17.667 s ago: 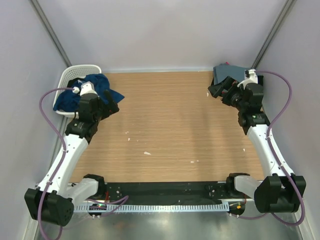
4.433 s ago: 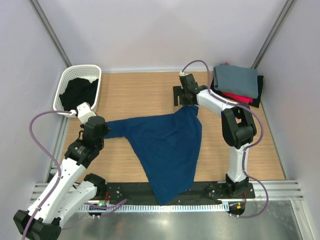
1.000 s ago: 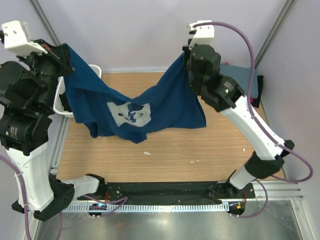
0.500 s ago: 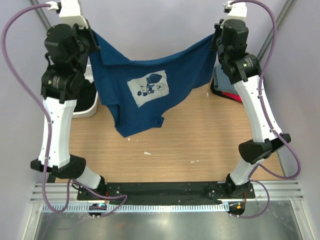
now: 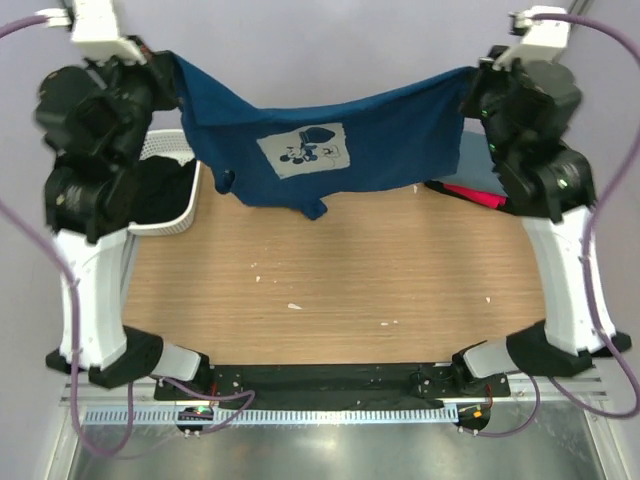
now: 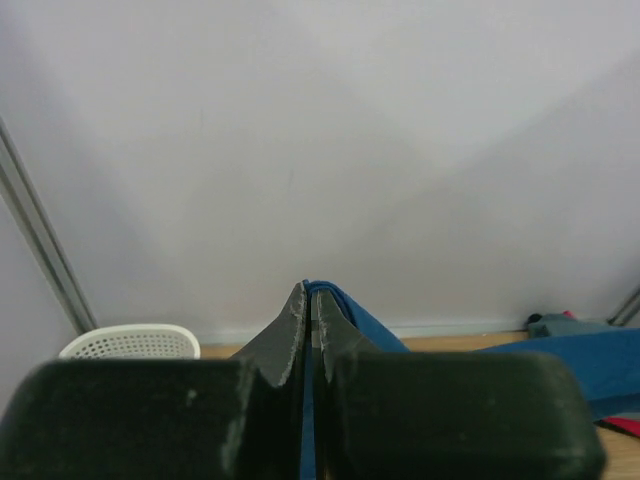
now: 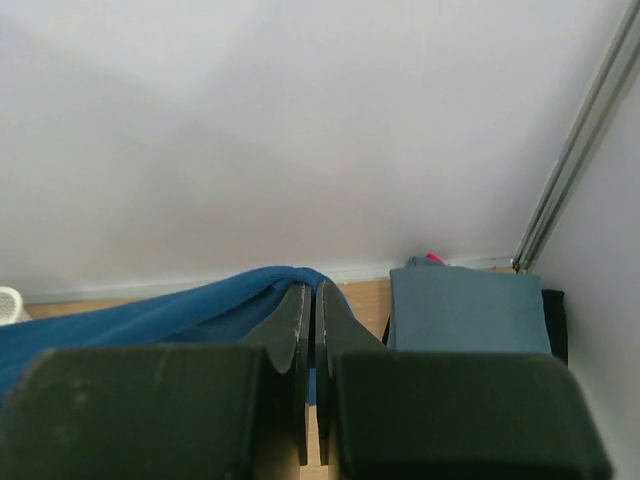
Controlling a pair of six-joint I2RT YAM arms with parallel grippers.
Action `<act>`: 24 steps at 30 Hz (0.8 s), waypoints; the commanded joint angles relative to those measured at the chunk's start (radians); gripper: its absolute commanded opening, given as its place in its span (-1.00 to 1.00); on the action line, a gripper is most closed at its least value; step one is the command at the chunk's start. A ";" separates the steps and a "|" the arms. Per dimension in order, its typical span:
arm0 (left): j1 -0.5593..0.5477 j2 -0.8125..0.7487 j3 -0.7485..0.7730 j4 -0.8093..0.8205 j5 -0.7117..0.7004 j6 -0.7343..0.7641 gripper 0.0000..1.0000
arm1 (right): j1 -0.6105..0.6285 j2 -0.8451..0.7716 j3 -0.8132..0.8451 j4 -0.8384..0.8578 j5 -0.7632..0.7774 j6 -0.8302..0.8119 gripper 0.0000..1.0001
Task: Fold and stack the t-shirts
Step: Flatten the tshirt out
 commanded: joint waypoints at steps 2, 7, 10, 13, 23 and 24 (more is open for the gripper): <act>0.006 -0.200 0.001 0.025 0.088 -0.054 -0.99 | 0.001 -0.195 -0.006 0.036 -0.035 -0.011 -0.98; 0.006 -0.309 0.048 -0.036 0.146 -0.082 -1.00 | 0.000 -0.289 0.075 -0.073 -0.137 0.033 -0.98; 0.005 -0.360 0.110 -0.087 0.142 -0.082 -0.99 | 0.001 -0.338 0.115 -0.098 -0.175 0.040 -0.98; 0.005 -0.404 0.148 -0.125 0.139 -0.093 -0.99 | 0.000 -0.341 0.198 -0.174 -0.197 0.034 -0.98; 0.008 -0.438 0.112 -0.128 0.096 -0.061 -0.99 | -0.013 -0.386 0.095 -0.164 -0.074 0.001 -0.98; 0.008 -0.435 0.081 -0.128 0.088 -0.053 -0.99 | -0.013 -0.381 0.072 -0.165 -0.045 0.001 -0.98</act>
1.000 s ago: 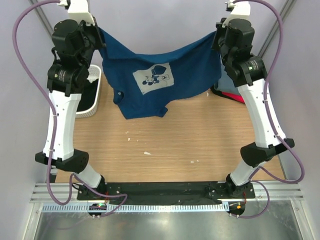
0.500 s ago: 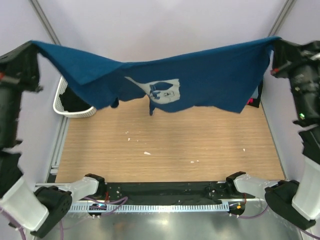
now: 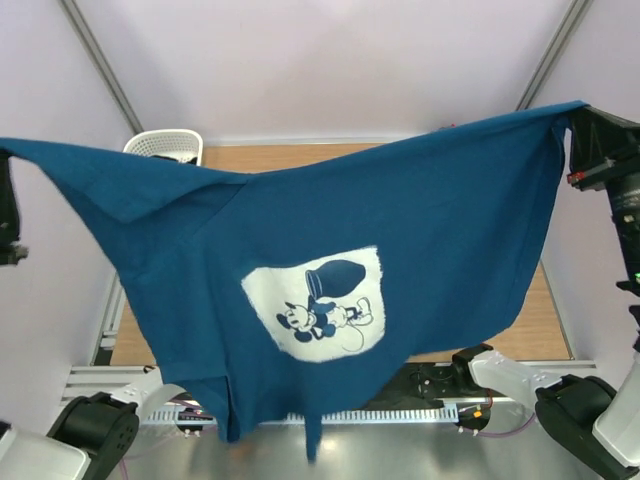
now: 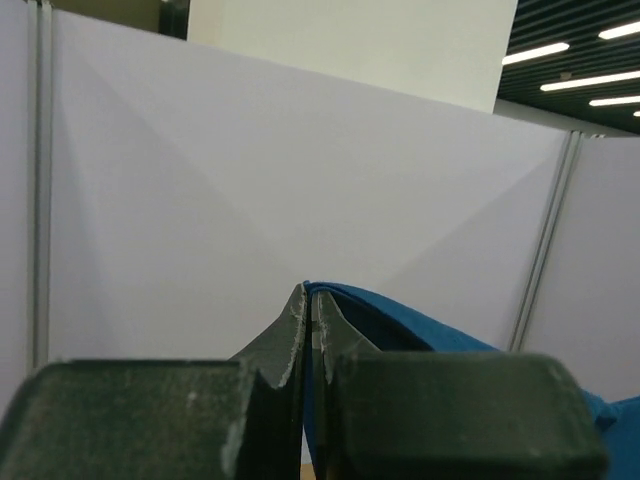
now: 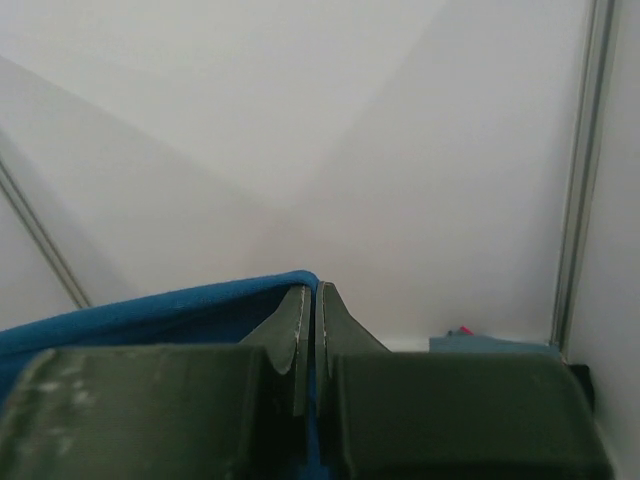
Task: Fold and stack the t-shirts
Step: Flatten the tshirt out
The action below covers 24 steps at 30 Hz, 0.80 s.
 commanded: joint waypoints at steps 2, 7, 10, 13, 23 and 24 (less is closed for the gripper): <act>0.007 0.058 -0.146 -0.006 -0.075 0.057 -0.99 | -0.009 0.050 -0.131 -0.005 0.220 -0.026 -0.97; 0.007 0.086 -0.545 0.147 -0.076 0.045 -1.00 | -0.009 0.024 -0.535 0.120 0.343 0.003 -0.97; 0.007 0.123 -0.803 0.288 -0.061 0.042 -1.00 | -0.009 -0.011 -0.782 0.220 0.330 0.060 -0.98; 0.005 0.201 -0.997 0.425 -0.058 0.037 -0.99 | -0.012 0.025 -1.006 0.332 0.398 0.104 -0.98; 0.007 0.756 -0.913 0.574 -0.016 0.060 -1.00 | -0.223 0.574 -1.134 0.783 0.316 0.232 -0.98; 0.007 0.805 -0.874 0.574 -0.013 0.065 -1.00 | -0.245 0.624 -1.080 0.789 0.291 0.236 -0.98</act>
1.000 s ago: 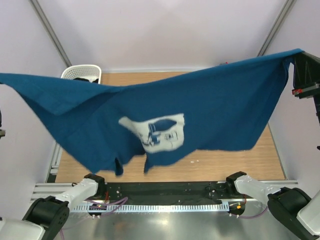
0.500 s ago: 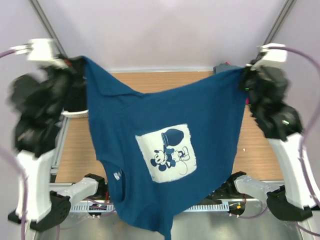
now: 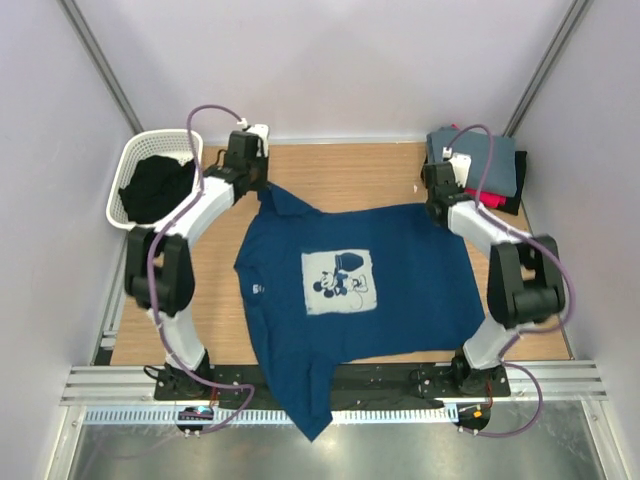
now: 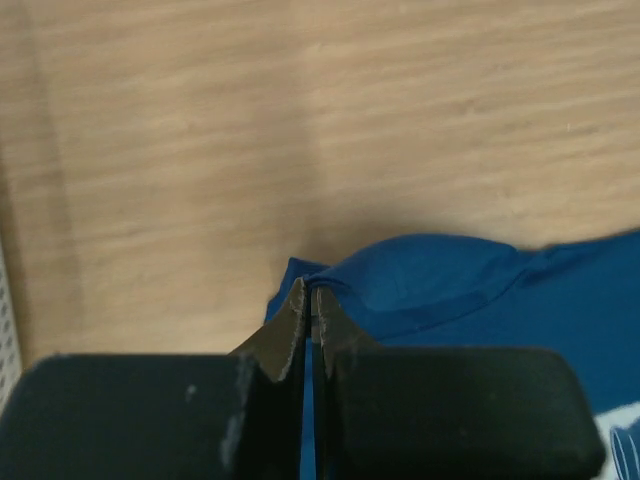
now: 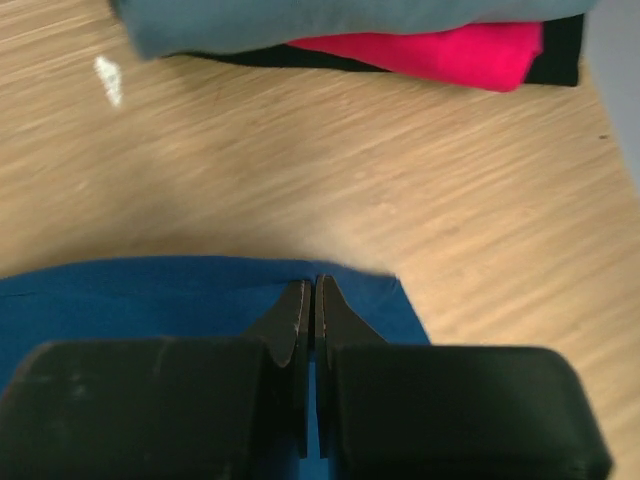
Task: Fold and stack the t-shirts
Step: Flatten the tshirt out
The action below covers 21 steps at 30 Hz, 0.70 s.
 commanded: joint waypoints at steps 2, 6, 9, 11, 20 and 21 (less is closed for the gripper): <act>0.005 0.179 0.282 0.133 0.026 0.040 -1.00 | -0.120 0.222 0.183 0.203 -0.115 0.072 -0.98; 0.005 0.366 0.499 0.059 0.053 0.055 -1.00 | -0.154 0.374 0.349 0.163 -0.181 0.034 -0.98; 0.005 0.479 0.581 0.042 0.058 0.048 -0.99 | -0.154 0.436 0.400 0.160 -0.198 0.004 -0.98; 0.005 0.545 0.650 0.034 0.034 0.030 -1.00 | -0.155 0.477 0.436 0.160 -0.205 -0.007 -0.97; 0.006 0.696 0.857 0.036 0.010 -0.050 -1.00 | -0.214 0.574 0.598 0.066 -0.223 -0.004 -0.98; 0.006 0.704 0.868 0.030 0.001 -0.056 -0.99 | -0.215 0.566 0.601 0.061 -0.229 -0.004 -0.98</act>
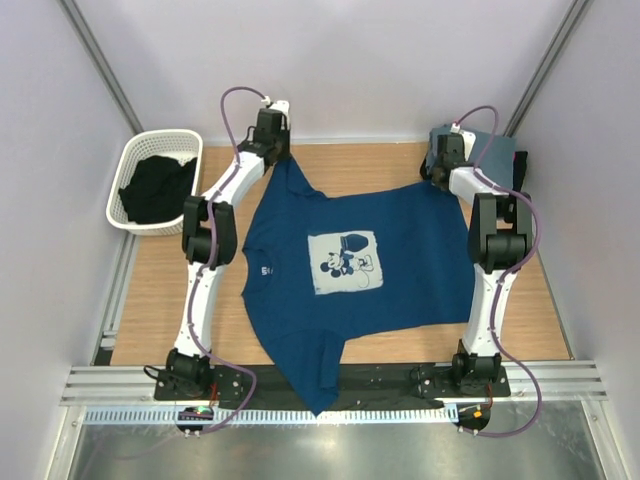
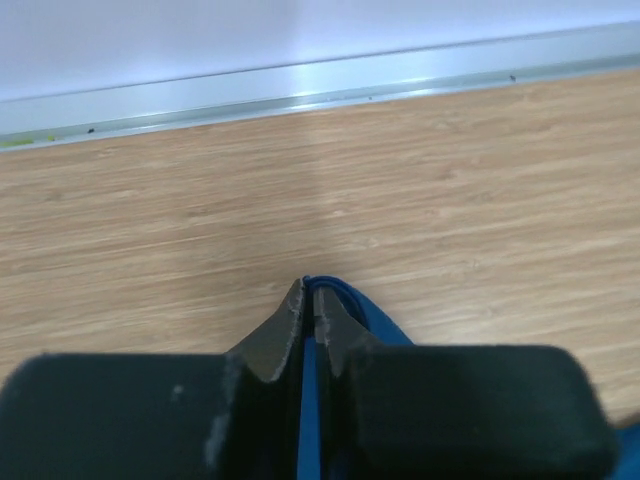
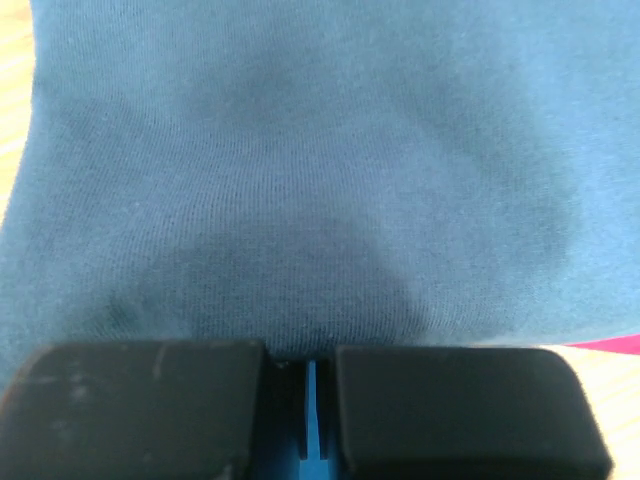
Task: Fold and stack the t-shirts
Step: Flatten the tshirt out
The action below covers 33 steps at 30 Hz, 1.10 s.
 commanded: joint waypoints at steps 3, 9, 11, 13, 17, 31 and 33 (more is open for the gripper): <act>0.007 -0.006 0.100 -0.021 -0.096 -0.061 -0.08 | -0.033 -0.061 0.061 -0.023 -0.063 0.001 -0.85; 0.010 -0.202 -0.005 -0.164 -0.133 -0.168 0.75 | -0.033 -0.228 0.035 -0.137 -0.228 0.026 0.38; 0.009 -0.355 -0.129 -0.185 -0.099 -0.251 0.76 | -0.027 -0.280 0.004 -0.164 -0.265 0.045 0.50; 0.007 -0.461 -0.357 -0.162 -0.067 -0.311 0.83 | -0.020 -0.373 -0.065 -0.171 -0.250 0.056 0.61; -0.007 -0.739 -0.729 -0.100 -0.021 -0.447 0.88 | -0.011 -0.510 -0.183 -0.171 -0.210 0.088 0.65; -0.065 -0.916 -1.309 0.129 0.154 -0.668 0.40 | 0.125 -0.672 -0.619 -0.163 -0.198 0.256 0.67; -0.068 -0.911 -1.346 0.149 0.169 -0.668 0.24 | 0.147 -0.670 -0.645 -0.160 -0.180 0.268 0.67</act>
